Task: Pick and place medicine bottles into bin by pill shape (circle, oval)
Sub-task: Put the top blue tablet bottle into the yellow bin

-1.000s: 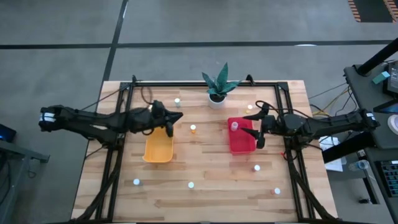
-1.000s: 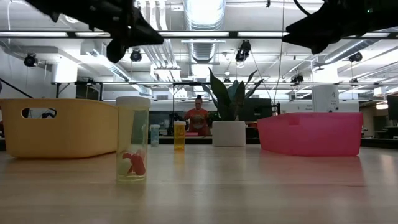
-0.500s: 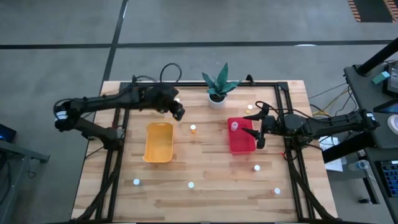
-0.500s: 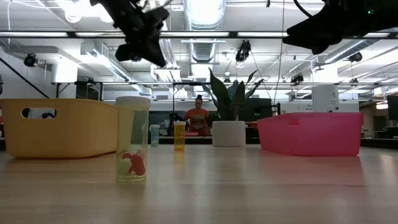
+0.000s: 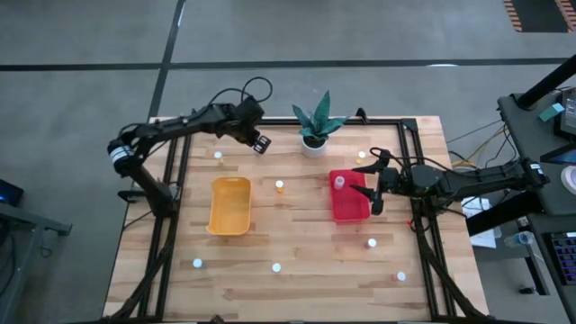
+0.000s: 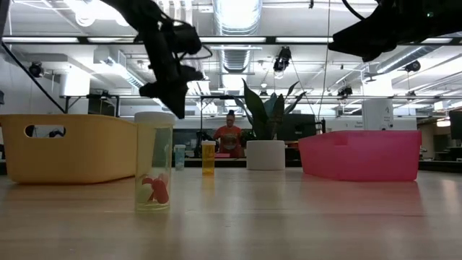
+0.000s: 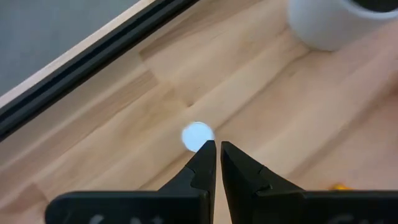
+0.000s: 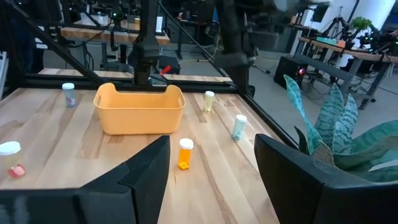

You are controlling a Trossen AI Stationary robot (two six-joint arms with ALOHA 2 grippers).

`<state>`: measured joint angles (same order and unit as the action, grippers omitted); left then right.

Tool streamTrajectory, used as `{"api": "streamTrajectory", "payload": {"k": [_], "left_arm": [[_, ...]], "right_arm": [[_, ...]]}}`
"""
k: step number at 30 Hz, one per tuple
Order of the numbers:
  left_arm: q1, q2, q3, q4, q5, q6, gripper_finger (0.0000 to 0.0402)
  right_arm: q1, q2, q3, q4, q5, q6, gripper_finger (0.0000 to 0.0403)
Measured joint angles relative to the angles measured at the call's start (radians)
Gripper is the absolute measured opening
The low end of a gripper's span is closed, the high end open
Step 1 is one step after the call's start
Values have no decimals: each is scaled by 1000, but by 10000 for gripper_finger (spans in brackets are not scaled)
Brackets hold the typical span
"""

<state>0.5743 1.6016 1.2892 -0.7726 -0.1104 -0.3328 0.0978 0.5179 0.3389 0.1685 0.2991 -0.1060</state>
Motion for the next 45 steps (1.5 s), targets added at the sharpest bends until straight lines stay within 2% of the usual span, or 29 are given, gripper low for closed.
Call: {"api": "streamTrajectory", "payload": {"k": [9, 12, 22, 27, 45], "left_arm": [[24, 63, 0, 15, 2, -21, 9], [24, 71, -2, 25, 4, -21, 21], [24, 72, -25, 91, 1, -24, 143], [24, 84, -47, 115, -3, -28, 179], [24, 162, -53, 121, -28, -53, 184]], "right_arm": [[0, 0, 0, 0, 17, -3, 226], [0, 0, 0, -1, 17, -3, 226], [0, 0, 0, -1, 17, -3, 226], [0, 0, 0, -1, 17, -3, 226], [0, 1, 0, -4, 17, -10, 226]]}}
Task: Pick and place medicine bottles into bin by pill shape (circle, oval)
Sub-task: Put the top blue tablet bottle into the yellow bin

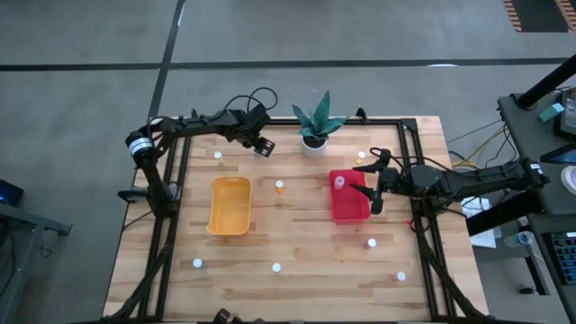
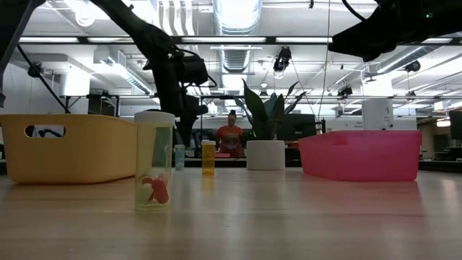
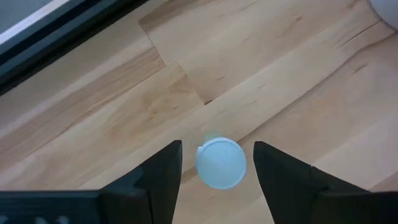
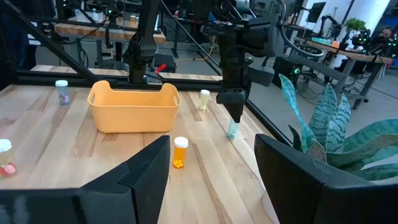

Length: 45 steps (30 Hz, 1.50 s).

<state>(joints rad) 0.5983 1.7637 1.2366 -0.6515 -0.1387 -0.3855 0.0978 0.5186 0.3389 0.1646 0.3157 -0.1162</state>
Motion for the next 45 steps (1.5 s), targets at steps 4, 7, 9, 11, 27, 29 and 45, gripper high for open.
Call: {"api": "streamTrajectory", "payload": {"k": [4, 7, 9, 11, 27, 29, 45], "left_arm": [[0, 9, 0, -1, -1, 0, 184], [-1, 9, 0, -1, -1, 0, 184], [-1, 9, 0, -5, 0, 0, 184], [-1, 9, 0, -12, -1, 0, 179], [-5, 9, -2, -12, 0, 0, 98], [-8, 9, -2, -12, 0, 1, 103], [-141, -93, 63, -96, -50, 3, 93]], "right_arm": [[0, 0, 0, -2, 0, 0, 226], [0, 0, 0, -3, 0, -5, 226], [0, 0, 0, -2, 0, -7, 226], [0, 0, 0, -2, 0, -7, 226], [0, 0, 0, -2, 0, -9, 226], [0, 0, 0, -2, 0, -11, 226], [0, 0, 0, -2, 0, -15, 226]]}}
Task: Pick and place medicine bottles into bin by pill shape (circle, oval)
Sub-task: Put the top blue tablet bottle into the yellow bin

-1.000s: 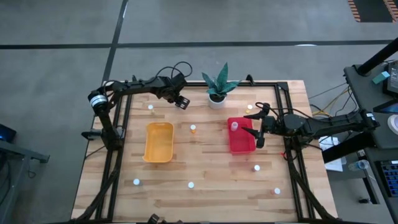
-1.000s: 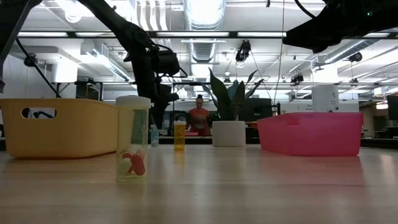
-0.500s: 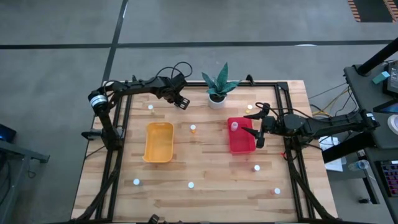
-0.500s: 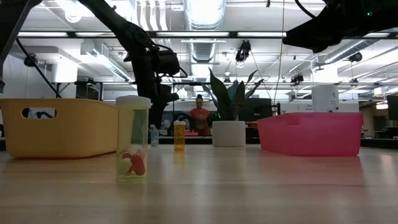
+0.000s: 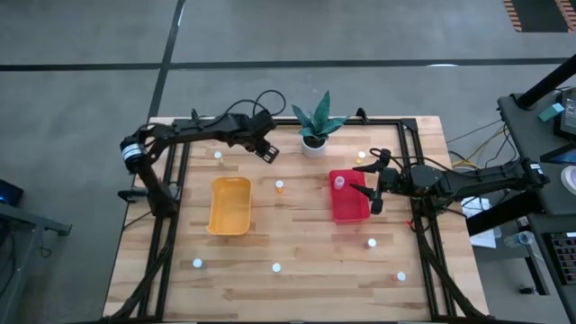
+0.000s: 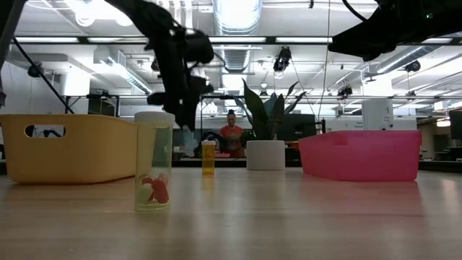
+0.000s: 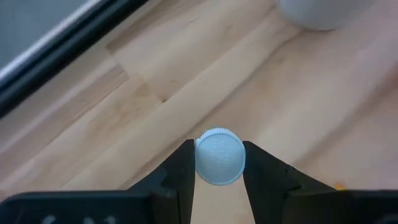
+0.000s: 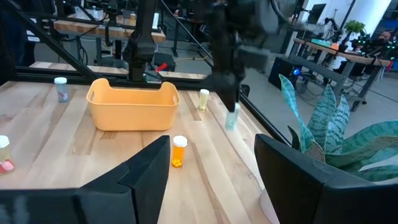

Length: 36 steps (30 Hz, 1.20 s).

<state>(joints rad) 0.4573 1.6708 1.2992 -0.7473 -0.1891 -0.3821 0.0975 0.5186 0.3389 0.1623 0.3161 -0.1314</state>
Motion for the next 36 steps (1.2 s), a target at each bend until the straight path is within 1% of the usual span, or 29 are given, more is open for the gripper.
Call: {"api": "streamTrajectory", "payload": {"k": [7, 12, 17, 20, 25, 27, 29, 36], "left_arm": [[-133, -113, 54, -94, -29, -16, 91], [-251, -190, 78, -171, -29, -97, 91], [-374, -250, 94, -280, -29, -214, 91], [-443, -271, 101, -370, -24, -266, 91], [-538, -310, 100, -550, 18, -266, 91], [-563, -319, 93, -610, 19, -267, 92], [-576, -328, 80, -634, 19, -266, 92], [-581, -345, 19, -615, -6, -240, 93]], "right_arm": [[0, 0, 0, 0, 0, 0, 226], [0, 0, 0, -1, 0, 0, 226], [0, 0, 0, -1, 0, 1, 226], [0, 0, 0, -1, 0, 7, 226], [0, 0, 0, -1, 0, 8, 226], [0, 0, 0, -1, 0, 12, 226], [0, 0, 0, -2, 0, 13, 226], [0, 0, 0, -2, 0, 15, 226]]}}
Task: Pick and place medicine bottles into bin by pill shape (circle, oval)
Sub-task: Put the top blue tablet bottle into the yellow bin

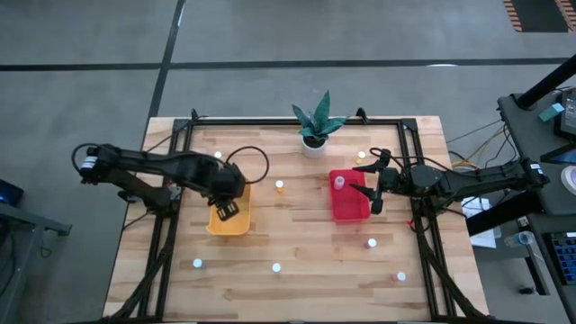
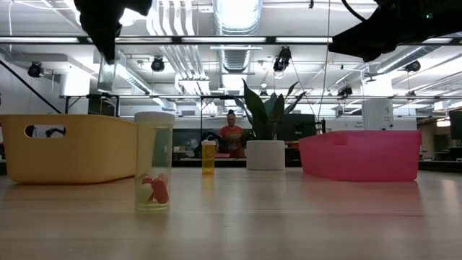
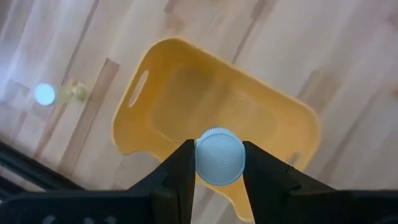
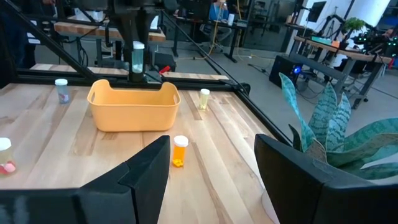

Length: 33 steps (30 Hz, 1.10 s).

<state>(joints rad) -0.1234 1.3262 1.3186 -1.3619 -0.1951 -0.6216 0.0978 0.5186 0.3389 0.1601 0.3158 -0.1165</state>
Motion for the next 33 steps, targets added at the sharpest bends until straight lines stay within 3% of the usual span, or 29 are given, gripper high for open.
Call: {"api": "streamTrajectory", "payload": {"k": [9, 21, 33], "left_arm": [[14, -8, -151, 195, -23, 84, 93], [127, -5, -376, 476, -26, 237, 93], [177, -5, -462, 547, -27, 266, 93]], "right_arm": [[0, 0, 0, -6, 0, -5, 226], [0, 0, 0, -6, 0, 0, 226], [0, 0, 0, -7, 0, 4, 226]]}}
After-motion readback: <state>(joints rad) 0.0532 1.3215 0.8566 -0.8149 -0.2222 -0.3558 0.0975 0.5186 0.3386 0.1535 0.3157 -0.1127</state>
